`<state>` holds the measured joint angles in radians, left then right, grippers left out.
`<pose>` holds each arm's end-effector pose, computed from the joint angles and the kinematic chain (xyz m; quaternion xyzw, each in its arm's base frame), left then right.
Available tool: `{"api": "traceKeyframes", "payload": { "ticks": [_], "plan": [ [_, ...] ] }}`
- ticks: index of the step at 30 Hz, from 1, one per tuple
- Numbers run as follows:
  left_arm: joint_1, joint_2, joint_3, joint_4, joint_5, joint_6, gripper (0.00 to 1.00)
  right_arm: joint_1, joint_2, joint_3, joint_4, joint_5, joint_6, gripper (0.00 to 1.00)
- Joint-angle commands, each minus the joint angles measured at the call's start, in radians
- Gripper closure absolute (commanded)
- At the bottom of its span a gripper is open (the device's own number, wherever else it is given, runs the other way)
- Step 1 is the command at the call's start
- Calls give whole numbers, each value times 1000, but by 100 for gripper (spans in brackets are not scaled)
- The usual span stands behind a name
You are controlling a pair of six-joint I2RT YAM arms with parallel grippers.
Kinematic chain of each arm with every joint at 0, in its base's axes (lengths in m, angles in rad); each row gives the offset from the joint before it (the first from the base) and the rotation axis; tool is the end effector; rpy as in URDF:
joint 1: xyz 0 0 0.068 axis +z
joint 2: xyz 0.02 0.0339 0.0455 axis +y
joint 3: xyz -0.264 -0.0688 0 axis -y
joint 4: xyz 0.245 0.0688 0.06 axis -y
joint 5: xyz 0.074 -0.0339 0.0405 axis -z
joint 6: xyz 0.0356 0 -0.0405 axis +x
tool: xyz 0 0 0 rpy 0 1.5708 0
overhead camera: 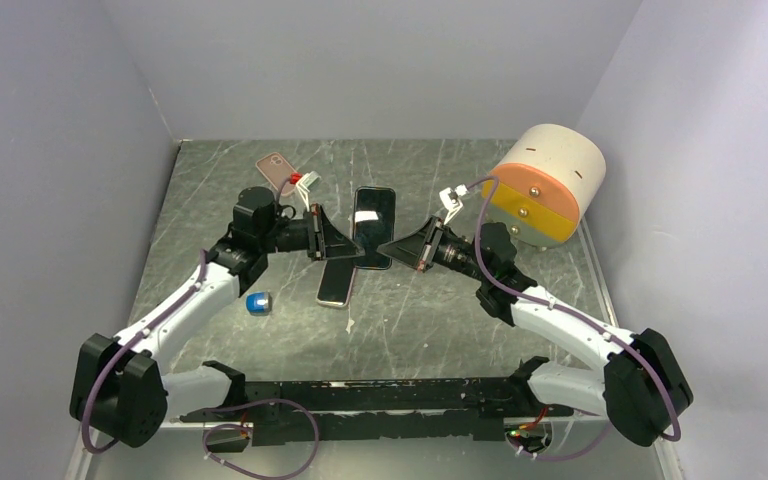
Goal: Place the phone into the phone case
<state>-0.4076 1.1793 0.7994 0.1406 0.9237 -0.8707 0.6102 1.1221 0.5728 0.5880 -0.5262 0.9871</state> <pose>0.2291 -0.1299 0.2998 0.1063 0.7484 -0.6111 0.2347 0.1950 0.1582 0.2787 -0.0587 0.6927 0.6243 0.3563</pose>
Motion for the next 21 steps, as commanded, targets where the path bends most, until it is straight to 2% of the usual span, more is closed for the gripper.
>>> {"api": "traceKeyframes", "payload": {
  "ticks": [1,3,4,6,8,10,17,21],
  "plan": [
    [-8,-23,42,-96,-64,73,83,5,-18,16,81,4,-51,100],
    [-8,-29,46,-101,-67,70,64,5,-22,14,74,-8,-62,100],
    [-8,-36,47,-104,-73,69,57,5,-27,13,72,-16,-69,100],
    [-5,-53,53,-110,-100,65,46,4,-35,9,69,-38,-82,100],
    [6,-67,58,-98,-105,46,40,4,-42,4,70,-68,-92,100],
    [27,-74,64,-75,-94,16,38,5,-51,-4,79,-107,-94,100],
    [114,-87,58,56,-28,-96,40,4,-53,-8,93,-218,-96,100],
    [126,-83,101,-5,-34,-47,41,7,-56,-2,74,-230,-106,100]
  ]
}}
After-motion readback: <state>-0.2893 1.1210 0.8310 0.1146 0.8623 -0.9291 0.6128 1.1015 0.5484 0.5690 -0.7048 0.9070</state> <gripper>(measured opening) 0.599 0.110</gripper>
